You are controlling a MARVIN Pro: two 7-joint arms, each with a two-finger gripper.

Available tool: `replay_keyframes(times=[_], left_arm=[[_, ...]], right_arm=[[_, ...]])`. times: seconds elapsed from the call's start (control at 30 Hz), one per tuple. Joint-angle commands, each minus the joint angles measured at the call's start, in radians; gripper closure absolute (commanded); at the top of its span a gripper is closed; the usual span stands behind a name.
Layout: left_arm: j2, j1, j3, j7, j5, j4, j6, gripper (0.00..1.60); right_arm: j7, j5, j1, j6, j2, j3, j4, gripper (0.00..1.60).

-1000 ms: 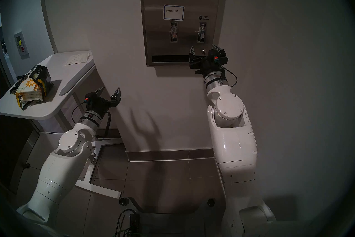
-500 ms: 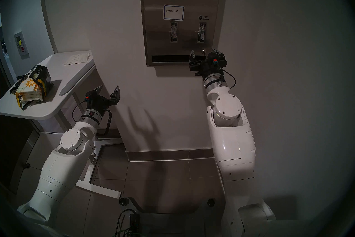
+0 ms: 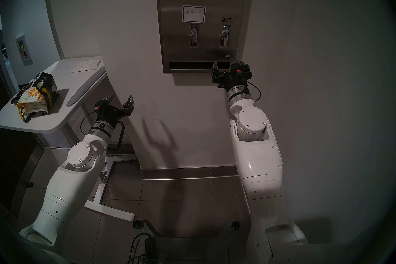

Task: Open the dispenser door, put the pads inside, close the door

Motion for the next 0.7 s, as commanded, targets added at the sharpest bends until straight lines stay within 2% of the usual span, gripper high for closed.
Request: replay_keyframes(times=[0.0,0.43,0.57,0.63,0.67], left_arm=[[0.000,-0.016,-0.007,-0.004,-0.004,-0.007,-0.008,0.00],[-0.004,-0.015,-0.011,-0.008,-0.001,-0.007,-0.007,0.00],[-0.006,-0.015,-0.012,-0.010,0.000,-0.007,-0.007,0.00],[-0.006,-0.015,-0.012,-0.010,0.000,-0.007,-0.006,0.00],[-0.006,-0.015,-0.013,-0.010,0.000,-0.007,-0.006,0.00]], right_arm=[[0.003,0.001,0.029,-0.008,0.003,0.002,-0.012,0.00],[0.018,0.016,0.028,0.006,0.000,0.007,-0.008,0.00],[0.021,0.019,0.030,0.006,-0.003,0.007,-0.001,0.05],[0.021,0.020,0.032,0.007,-0.005,0.006,0.001,0.29],[0.021,0.020,0.033,0.007,-0.005,0.005,0.002,0.31]])
